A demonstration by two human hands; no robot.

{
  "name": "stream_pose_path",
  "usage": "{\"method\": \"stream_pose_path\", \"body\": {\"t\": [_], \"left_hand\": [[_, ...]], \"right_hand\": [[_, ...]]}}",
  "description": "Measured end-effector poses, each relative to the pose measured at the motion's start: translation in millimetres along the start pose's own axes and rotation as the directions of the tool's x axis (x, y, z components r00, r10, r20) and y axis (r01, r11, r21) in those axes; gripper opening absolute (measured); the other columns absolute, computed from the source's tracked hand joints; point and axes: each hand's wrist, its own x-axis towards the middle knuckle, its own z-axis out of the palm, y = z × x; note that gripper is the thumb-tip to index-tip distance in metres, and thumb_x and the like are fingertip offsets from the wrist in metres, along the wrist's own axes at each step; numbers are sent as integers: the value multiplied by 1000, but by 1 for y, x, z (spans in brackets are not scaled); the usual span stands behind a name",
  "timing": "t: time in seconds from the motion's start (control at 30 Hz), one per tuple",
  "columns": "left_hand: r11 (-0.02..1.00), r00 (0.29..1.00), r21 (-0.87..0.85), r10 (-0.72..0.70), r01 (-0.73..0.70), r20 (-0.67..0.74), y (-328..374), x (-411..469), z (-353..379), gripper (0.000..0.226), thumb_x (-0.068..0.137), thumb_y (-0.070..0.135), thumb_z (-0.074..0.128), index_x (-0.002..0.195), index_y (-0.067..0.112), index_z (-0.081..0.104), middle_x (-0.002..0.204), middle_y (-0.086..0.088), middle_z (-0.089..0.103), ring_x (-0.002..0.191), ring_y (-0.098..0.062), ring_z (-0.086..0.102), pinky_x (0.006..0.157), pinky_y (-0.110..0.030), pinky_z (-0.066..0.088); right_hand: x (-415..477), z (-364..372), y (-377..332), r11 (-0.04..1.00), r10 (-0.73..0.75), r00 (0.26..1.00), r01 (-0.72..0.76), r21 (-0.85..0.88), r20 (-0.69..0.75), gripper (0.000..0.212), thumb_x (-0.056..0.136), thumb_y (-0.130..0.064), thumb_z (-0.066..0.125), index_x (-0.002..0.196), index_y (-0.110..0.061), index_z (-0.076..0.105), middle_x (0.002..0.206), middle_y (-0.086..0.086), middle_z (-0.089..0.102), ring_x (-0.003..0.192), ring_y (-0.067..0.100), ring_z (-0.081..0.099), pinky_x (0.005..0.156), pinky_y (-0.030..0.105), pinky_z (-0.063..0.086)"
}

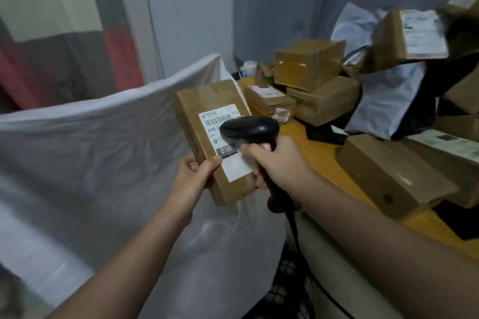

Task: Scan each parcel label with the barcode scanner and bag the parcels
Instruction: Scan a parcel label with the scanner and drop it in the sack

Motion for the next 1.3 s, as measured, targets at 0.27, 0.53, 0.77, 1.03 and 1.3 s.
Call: {"method": "stream_pose_path", "body": {"t": [0.27, 0.53, 0.77, 1.03, 1.3], "left_hand": [[517, 999, 855, -33, 49, -38, -105, 57, -52, 78, 60, 60, 79, 113, 14, 46, 110, -5, 51, 100, -23, 54, 82, -39, 52], [-38, 977, 999, -212, -20, 12, -197, 118, -34, 67, 79, 44, 71, 128, 8, 40, 127, -14, 47, 118, -32, 48, 95, -38, 40], [-84, 969, 996, -248, -5, -16, -233, 132, -30, 78, 81, 49, 68, 136, 4, 36, 135, -16, 41, 125, -33, 42, 99, -39, 38], [92, 987, 987, -80, -130, 138, -169, 117, -8, 58, 87, 42, 63, 131, 10, 41, 130, -13, 46, 120, -32, 44, 97, -40, 39], [275, 887, 858, 298, -434, 354, -66, 50, 43, 54, 89, 45, 61, 133, 17, 48, 128, -6, 54, 116, -26, 50, 95, -37, 43]], "right_hand": [[34, 62, 94, 976, 202, 972, -191, -101, 118, 26, 90, -23, 65, 69, -10, 57, 49, 3, 56, 42, 18, 56, 49, 32, 51], [60, 82, 160, 907, 283, 939, -196, -372, 197, 25, 92, -29, 62, 72, -17, 52, 65, 3, 56, 50, 16, 55, 49, 27, 47], [68, 80, 187, 867, 270, 942, -147, -477, 200, 26, 91, -28, 61, 70, -15, 52, 63, -1, 54, 51, 9, 50, 47, 22, 39], [46, 61, 173, 862, 203, 977, -145, -486, 68, 25, 90, -30, 61, 70, -18, 53, 61, 3, 58, 56, 19, 60, 57, 28, 49], [-20, -9, 114, 928, 31, 985, -92, -360, -171, 18, 86, -24, 65, 74, -15, 56, 65, 6, 62, 64, 26, 66, 65, 40, 57]]}}
